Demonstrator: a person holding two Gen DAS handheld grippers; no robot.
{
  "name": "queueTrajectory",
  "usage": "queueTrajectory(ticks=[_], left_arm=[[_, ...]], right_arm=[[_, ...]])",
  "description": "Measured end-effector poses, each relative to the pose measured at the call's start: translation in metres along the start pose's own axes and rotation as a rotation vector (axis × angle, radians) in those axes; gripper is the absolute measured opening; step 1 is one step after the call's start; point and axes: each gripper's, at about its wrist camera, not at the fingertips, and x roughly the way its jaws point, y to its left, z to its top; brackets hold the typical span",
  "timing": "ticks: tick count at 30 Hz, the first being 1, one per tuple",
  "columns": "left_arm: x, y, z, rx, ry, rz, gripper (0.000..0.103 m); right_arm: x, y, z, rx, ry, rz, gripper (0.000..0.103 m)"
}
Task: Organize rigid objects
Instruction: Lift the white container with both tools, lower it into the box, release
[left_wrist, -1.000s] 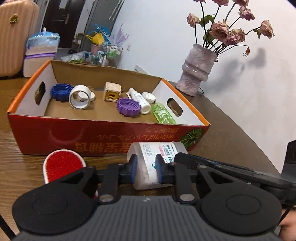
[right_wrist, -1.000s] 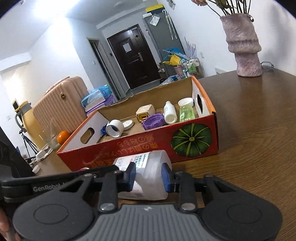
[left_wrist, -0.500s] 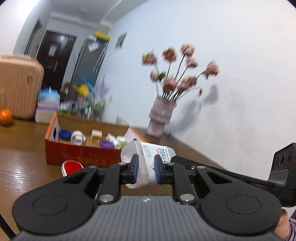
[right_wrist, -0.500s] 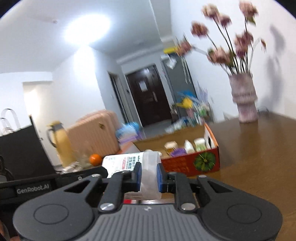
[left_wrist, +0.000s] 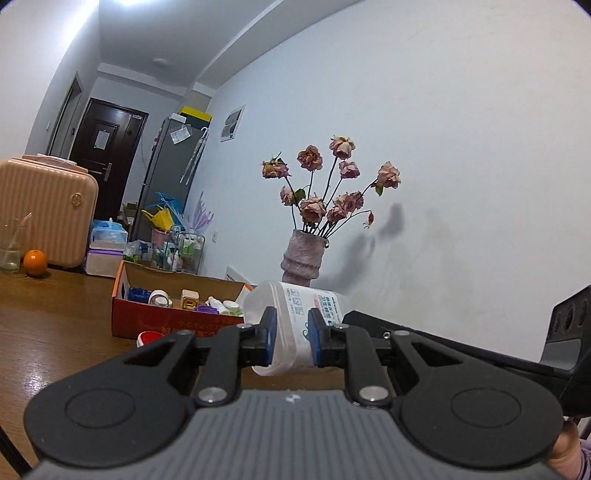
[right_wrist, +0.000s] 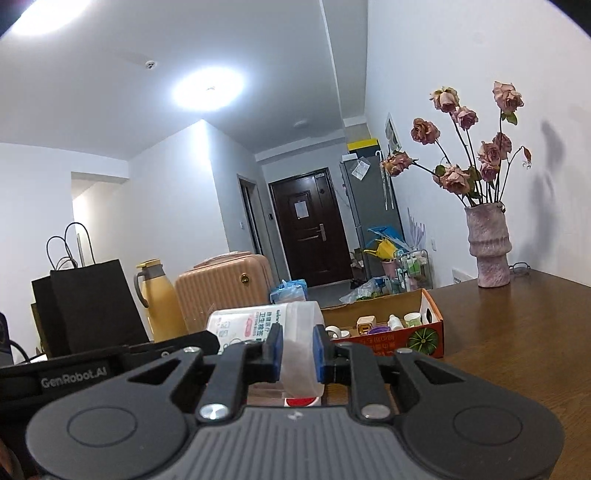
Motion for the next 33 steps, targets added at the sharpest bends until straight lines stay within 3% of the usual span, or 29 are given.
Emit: queueTrajectory(ticks=[5,11,21,31,33], left_arm=[[0.016,0.009,0.009,0.0,0.014,0.0,0.018],[0.074,0.035,0.042,0.008,0.041,0.013,0.018],[0.218,0.119,0.082,-0.079,0.163,0.07,0.018],[0.342,0.205,0.059,-0.185,0.382,0.15,0.018],[0.364,0.222,0.049,-0.206,0.438,0.193,0.018]], right_arm=[[0.011,-0.004,0.006,0.001,0.004,-0.005,0.017],[0.063,-0.02,0.029,0.0,0.024,0.001,0.017],[0.218,-0.066,0.067,0.017,0.136,-0.015,0.017],[0.369,-0.122,0.039,0.124,0.371,-0.037,0.017],[0.393,-0.128,0.03,0.108,0.425,-0.037,0.017]])
